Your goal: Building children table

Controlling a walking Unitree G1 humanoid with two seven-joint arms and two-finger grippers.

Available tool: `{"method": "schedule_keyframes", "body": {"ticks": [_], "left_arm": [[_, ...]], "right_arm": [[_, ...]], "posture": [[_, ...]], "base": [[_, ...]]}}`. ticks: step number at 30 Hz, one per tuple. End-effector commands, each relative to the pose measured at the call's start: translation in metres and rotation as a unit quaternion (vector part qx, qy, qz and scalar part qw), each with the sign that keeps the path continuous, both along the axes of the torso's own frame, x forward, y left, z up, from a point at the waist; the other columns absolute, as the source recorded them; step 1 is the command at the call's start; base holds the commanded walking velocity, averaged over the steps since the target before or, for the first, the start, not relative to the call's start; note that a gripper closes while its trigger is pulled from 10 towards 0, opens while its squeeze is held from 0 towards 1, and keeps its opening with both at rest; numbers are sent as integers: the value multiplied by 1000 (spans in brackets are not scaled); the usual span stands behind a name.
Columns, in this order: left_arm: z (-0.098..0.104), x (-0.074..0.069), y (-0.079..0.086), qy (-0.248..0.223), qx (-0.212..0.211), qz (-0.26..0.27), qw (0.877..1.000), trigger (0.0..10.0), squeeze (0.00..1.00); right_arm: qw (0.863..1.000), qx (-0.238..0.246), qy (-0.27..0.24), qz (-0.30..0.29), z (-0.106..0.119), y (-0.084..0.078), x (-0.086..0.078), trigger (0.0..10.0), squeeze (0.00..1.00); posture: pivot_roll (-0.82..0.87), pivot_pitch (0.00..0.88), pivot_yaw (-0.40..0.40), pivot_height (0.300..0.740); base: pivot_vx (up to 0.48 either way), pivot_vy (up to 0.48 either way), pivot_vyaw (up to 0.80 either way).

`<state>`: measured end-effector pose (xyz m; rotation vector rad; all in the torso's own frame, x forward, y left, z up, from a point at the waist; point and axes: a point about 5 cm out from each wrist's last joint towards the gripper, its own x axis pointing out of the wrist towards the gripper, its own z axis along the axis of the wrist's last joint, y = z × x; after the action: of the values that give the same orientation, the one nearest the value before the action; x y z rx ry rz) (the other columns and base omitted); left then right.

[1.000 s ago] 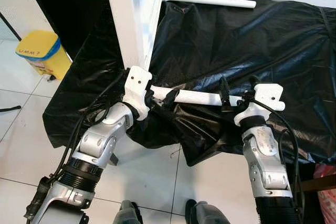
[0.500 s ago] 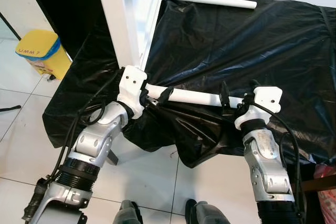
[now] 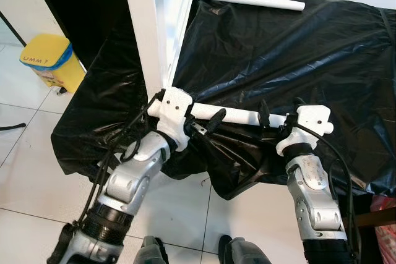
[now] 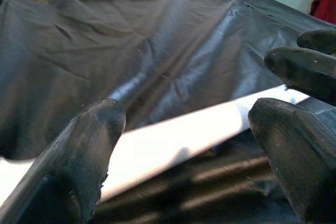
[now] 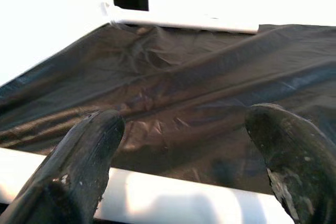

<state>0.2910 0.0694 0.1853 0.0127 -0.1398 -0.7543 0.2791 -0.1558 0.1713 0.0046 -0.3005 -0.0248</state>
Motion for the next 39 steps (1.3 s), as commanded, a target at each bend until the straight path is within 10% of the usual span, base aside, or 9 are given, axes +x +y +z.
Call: {"method": "schedule_keyframes", "body": {"ticks": [1, 39], "left_arm": [[-5, -3, 0, -1, -1, 26, 1000, 10000, 0], [-5, 7, 11, -34, 0, 100, 994, 10000, 0]], "right_arm": [[1000, -6, -1, -17, -1, -3, -4, 10000, 0], [999, -32, -3, -43, -5, -2, -2, 10000, 0]], "posture": [[18, 185, -28, 740], [10, 147, -51, 740]], "base": [[0, 0, 0], [0, -154, 0]]}}
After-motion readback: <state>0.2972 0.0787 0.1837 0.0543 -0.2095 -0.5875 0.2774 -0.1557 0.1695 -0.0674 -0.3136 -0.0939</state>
